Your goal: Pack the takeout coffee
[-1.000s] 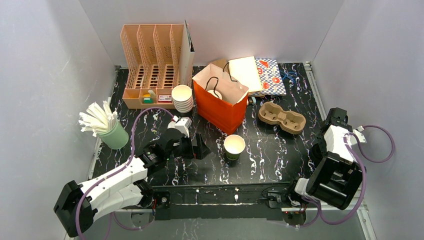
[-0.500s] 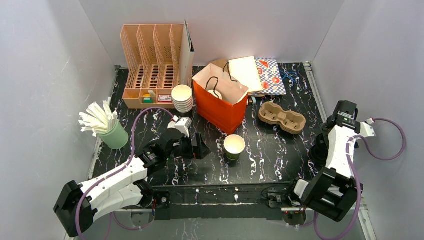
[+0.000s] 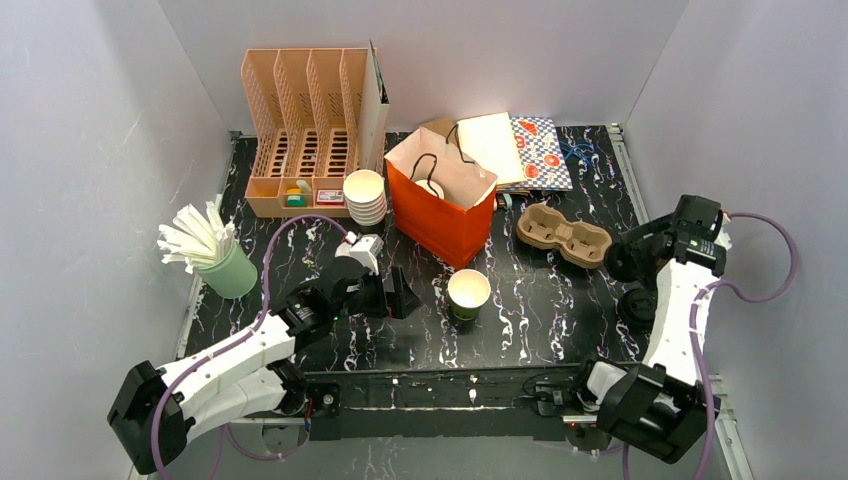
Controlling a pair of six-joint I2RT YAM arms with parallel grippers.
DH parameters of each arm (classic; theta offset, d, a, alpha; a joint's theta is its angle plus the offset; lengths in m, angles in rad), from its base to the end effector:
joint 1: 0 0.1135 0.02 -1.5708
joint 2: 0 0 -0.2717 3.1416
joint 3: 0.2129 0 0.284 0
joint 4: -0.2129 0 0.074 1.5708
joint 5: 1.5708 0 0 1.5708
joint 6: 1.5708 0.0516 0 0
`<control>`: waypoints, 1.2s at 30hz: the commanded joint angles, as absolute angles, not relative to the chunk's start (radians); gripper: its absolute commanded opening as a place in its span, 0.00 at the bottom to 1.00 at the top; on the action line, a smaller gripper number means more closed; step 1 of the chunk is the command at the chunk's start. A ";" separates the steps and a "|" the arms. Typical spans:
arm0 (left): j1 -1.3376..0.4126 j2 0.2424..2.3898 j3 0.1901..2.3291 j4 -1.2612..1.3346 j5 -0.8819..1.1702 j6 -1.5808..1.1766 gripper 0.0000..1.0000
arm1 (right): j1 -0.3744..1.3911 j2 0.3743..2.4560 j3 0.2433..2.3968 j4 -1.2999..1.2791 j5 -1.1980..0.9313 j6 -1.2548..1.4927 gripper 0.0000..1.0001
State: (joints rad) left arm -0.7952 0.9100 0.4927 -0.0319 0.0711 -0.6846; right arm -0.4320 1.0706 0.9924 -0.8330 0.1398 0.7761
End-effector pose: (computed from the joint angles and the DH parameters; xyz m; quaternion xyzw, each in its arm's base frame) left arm 0.1685 -0.1770 0.2159 0.0657 0.8440 -0.3806 0.3723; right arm 0.2220 -0.1103 0.2912 0.5547 0.7639 -0.0098 0.3296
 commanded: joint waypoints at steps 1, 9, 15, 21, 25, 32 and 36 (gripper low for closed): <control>-0.798 0.903 0.512 -0.044 0.091 -0.700 0.98 | -0.372 1.000 1.034 -0.777 -0.098 0.692 0.64; -0.797 0.878 0.534 -0.051 0.088 -0.734 0.98 | -0.059 1.020 1.024 -0.712 -0.150 0.669 0.62; -0.796 0.861 0.555 -0.052 0.095 -0.755 0.98 | 0.236 1.061 1.023 -0.649 -0.147 0.608 0.62; -0.797 0.894 0.542 -0.009 0.115 -0.762 0.98 | 0.442 1.129 1.060 -0.707 -0.058 0.537 0.63; -0.798 0.904 0.516 0.072 0.159 -0.763 0.95 | 0.503 1.101 1.028 -0.693 -0.081 0.510 0.59; -0.798 0.930 0.463 0.239 0.180 -0.793 0.83 | 0.519 1.044 1.027 -0.726 -0.078 0.403 0.54; -0.798 0.995 0.465 0.314 0.194 -0.822 0.71 | 0.536 1.040 1.035 -0.746 -0.083 0.377 0.53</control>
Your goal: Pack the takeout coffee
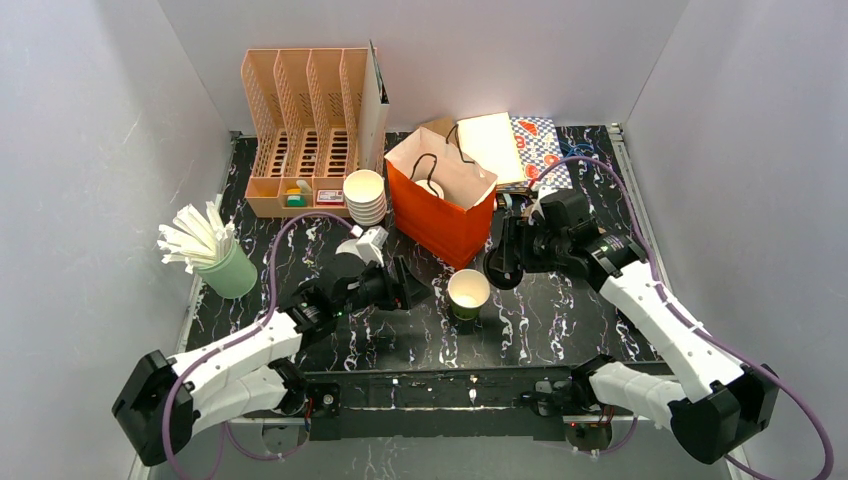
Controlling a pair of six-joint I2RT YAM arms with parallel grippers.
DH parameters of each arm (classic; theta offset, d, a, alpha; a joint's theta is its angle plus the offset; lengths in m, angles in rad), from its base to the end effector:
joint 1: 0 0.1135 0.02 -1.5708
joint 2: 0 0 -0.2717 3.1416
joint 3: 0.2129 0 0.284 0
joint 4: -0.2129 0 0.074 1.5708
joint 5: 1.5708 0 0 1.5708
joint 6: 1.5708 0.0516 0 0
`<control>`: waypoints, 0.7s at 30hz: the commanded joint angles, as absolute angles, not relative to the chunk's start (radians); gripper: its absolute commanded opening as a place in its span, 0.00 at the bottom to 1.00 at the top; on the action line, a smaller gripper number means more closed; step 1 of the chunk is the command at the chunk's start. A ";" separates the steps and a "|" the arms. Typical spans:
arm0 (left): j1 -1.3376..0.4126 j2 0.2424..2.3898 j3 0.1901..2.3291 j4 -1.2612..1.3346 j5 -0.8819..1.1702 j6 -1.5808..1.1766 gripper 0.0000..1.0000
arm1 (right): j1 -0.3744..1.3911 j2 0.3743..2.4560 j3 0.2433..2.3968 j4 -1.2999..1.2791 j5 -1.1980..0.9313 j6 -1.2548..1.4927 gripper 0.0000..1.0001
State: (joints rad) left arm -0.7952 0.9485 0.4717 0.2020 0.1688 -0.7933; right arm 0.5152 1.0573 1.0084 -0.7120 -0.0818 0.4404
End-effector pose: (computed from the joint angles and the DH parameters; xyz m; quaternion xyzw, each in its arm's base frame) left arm 0.1730 -0.1888 0.2263 0.0516 0.7944 -0.4761 0.3736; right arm 0.2221 0.1306 0.3100 -0.0504 0.9171 0.2144 0.3323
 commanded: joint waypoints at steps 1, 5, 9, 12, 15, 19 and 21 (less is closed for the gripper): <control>-0.798 1.014 0.469 0.325 0.194 -0.828 0.68 | 0.545 1.039 1.034 -0.750 -0.079 0.373 0.52; -0.799 1.082 0.490 0.371 0.212 -0.836 0.54 | 0.577 1.029 1.037 -0.766 -0.053 0.360 0.51; -0.805 1.140 0.496 0.421 0.213 -0.842 0.50 | 0.590 1.020 1.019 -0.753 -0.064 0.347 0.50; -0.814 1.178 0.495 0.481 0.214 -0.853 0.50 | 0.610 1.038 1.010 -0.734 -0.071 0.354 0.49; -0.820 1.213 0.495 0.524 0.213 -0.860 0.50 | 0.644 1.064 1.022 -0.734 -0.030 0.363 0.50; -0.824 1.250 0.510 0.551 0.231 -0.857 0.43 | 0.693 1.083 1.031 -0.718 -0.007 0.358 0.49; -0.824 1.269 0.525 0.559 0.248 -0.855 0.41 | 0.715 1.093 1.029 -0.710 -0.005 0.353 0.49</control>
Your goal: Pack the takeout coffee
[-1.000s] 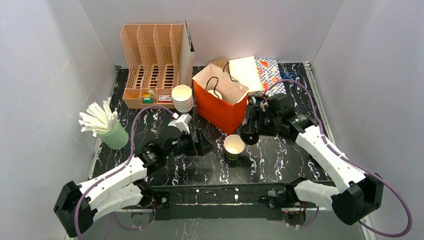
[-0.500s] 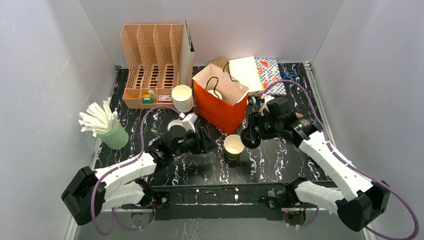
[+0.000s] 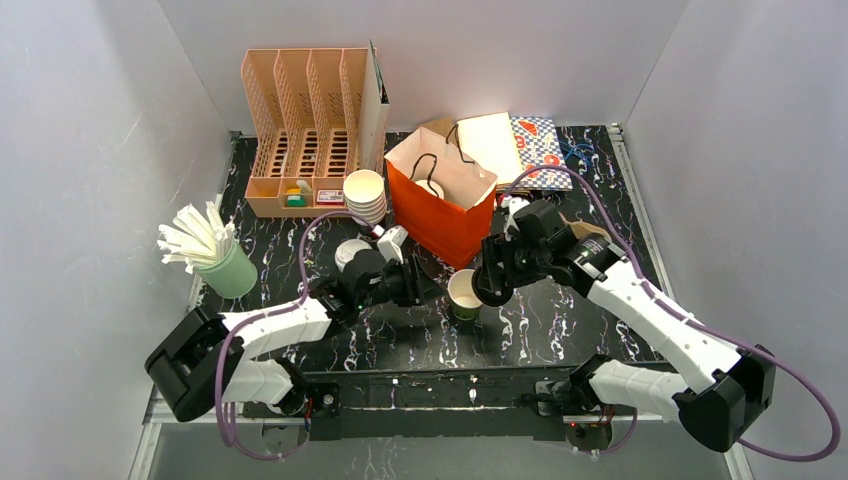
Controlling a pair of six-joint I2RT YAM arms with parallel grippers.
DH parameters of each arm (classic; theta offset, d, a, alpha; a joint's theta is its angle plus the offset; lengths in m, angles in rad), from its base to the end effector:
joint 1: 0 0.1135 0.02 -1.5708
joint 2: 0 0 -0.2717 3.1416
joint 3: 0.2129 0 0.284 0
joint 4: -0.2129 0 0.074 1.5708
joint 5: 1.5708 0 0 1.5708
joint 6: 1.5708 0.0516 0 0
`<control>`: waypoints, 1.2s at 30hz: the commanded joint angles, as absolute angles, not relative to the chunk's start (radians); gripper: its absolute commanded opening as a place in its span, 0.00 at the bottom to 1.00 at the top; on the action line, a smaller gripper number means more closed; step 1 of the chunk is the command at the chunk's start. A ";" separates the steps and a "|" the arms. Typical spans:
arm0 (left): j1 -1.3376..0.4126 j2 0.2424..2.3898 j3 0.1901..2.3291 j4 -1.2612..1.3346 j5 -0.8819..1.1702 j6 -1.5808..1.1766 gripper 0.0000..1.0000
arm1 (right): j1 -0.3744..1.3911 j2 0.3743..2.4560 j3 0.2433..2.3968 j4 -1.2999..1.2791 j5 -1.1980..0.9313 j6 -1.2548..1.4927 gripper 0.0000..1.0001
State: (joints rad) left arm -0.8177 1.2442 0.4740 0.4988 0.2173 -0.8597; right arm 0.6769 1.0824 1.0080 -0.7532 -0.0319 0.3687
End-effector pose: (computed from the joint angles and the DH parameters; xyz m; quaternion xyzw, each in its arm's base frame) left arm 0.1927 -0.2219 0.1873 0.0490 0.7928 -0.5050 0.3378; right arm 0.2007 0.1634 0.3002 -0.1487 0.9197 0.1942 0.3071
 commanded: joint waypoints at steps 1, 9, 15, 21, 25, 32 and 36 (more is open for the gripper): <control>-0.825 1.279 0.532 0.560 0.253 -0.852 0.40 | 0.725 1.098 1.029 -0.706 -0.006 0.350 0.49; -0.827 1.285 0.537 0.567 0.260 -0.845 0.40 | 0.816 1.141 1.049 -0.690 0.070 0.340 0.49; -0.827 1.262 0.516 0.557 0.235 -0.854 0.40 | 0.901 1.185 1.075 -0.693 0.163 0.291 0.50; -0.824 1.141 0.463 0.447 0.151 -0.835 0.41 | 0.915 1.220 1.112 -0.677 0.152 0.233 0.49; -0.810 1.110 0.446 0.398 0.156 -0.824 0.42 | 0.916 1.244 1.132 -0.681 0.162 0.200 0.50; -0.788 1.134 0.419 0.468 0.188 -0.846 0.40 | 0.915 1.303 1.156 -0.686 0.152 0.156 0.50; -0.788 1.151 0.436 0.453 0.197 -0.827 0.40 | 0.916 1.325 1.160 -0.680 0.144 0.140 0.51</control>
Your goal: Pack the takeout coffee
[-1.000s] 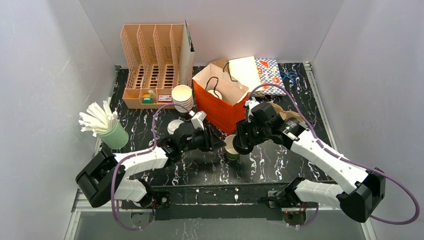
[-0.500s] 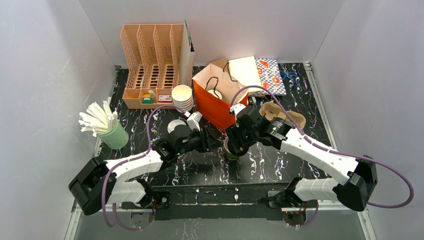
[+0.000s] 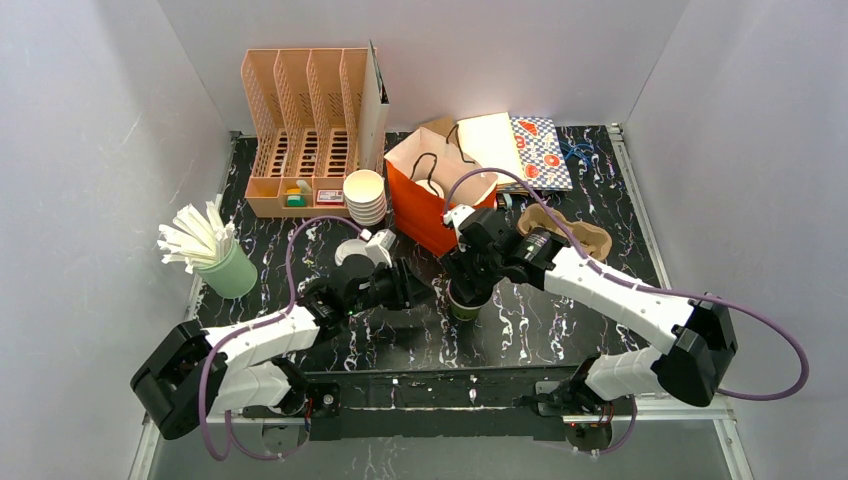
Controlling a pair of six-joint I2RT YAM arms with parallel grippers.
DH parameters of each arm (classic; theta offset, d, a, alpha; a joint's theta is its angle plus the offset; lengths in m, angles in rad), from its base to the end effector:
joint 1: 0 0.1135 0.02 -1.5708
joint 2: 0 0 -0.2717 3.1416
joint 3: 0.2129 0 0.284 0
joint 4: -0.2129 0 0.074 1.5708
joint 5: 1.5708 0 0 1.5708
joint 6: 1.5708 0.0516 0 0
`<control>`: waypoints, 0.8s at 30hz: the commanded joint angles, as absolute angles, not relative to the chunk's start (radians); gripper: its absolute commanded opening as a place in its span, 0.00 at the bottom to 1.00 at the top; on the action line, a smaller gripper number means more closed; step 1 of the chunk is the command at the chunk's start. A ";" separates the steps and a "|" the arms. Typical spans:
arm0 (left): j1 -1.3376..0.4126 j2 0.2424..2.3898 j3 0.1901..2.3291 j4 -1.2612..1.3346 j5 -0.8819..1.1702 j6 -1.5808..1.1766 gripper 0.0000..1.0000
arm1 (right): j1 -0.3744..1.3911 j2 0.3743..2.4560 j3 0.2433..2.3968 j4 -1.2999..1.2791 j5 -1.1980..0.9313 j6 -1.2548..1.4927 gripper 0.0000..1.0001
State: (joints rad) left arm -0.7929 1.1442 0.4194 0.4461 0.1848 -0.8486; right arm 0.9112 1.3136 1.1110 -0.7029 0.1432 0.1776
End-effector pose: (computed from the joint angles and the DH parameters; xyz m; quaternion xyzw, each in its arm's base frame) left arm 0.1863 -0.2026 0.1874 0.0334 0.7963 -0.4888 0.3547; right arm 0.1971 0.2421 0.2808 -0.3163 0.8884 0.1108 0.3136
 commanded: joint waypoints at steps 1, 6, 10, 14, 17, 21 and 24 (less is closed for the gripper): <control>-0.787 1.154 0.437 0.450 0.199 -0.821 0.41 | 0.916 1.332 1.160 -0.683 0.149 0.139 0.52; -0.788 1.172 0.417 0.517 0.230 -0.829 0.40 | 0.915 1.343 1.153 -0.671 0.123 0.131 0.52; -0.787 1.211 0.412 0.569 0.265 -0.840 0.36 | 0.916 1.332 1.157 -0.675 0.124 0.133 0.52; -0.788 1.220 0.414 0.581 0.266 -0.841 0.35 | 0.916 1.291 1.165 -0.680 0.138 0.147 0.51; -0.788 1.216 0.416 0.581 0.262 -0.841 0.34 | 0.915 1.272 1.169 -0.693 0.143 0.154 0.50; -0.787 1.227 0.420 0.581 0.269 -0.841 0.34 | 0.916 1.273 1.179 -0.716 0.143 0.161 0.50; -0.788 1.232 0.419 0.587 0.273 -0.845 0.34 | 0.915 1.273 1.177 -0.712 0.130 0.159 0.50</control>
